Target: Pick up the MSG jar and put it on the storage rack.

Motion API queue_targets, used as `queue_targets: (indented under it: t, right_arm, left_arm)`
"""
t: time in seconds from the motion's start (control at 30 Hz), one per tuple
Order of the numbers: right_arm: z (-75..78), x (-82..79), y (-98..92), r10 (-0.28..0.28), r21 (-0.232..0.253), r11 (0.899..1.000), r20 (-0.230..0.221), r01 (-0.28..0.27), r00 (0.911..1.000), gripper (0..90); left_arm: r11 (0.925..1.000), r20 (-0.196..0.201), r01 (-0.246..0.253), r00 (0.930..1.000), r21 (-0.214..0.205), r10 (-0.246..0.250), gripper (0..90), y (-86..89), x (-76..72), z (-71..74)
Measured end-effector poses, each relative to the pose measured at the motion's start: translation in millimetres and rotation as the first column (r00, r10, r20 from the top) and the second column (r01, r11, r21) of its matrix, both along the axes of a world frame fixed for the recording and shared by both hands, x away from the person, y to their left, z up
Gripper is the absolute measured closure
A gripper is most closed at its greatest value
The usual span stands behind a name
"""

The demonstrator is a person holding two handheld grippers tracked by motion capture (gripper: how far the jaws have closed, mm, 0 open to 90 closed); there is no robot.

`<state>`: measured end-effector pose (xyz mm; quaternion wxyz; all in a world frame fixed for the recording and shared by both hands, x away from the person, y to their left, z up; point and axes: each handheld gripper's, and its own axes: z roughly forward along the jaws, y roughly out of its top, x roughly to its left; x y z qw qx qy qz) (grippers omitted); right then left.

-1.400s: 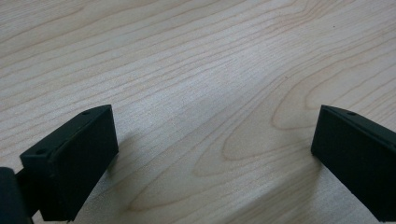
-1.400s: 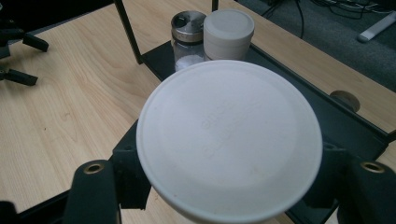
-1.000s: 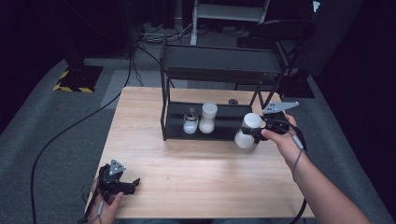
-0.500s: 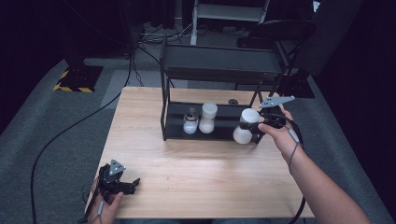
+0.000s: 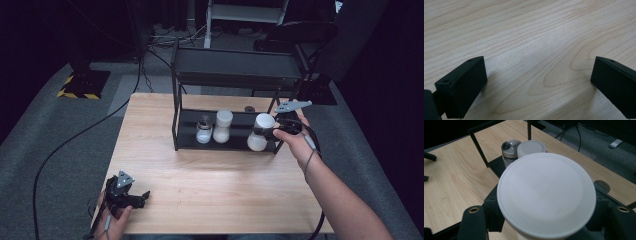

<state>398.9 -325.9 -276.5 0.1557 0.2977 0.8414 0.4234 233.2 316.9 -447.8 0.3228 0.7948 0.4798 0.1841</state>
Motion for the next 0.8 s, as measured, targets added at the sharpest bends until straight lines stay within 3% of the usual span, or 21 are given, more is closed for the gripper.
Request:
queue_targets:
  t: [0.8]
  right_arm:
    - [-9.3,20.8,8.2,-0.067,-0.028,0.997,-0.015,0.067,0.9976,33.8]
  left_arm:
    - [1.0000,0.000,0.000,1.0000,0.000,0.000,0.5,0.0,0.0,0.0]
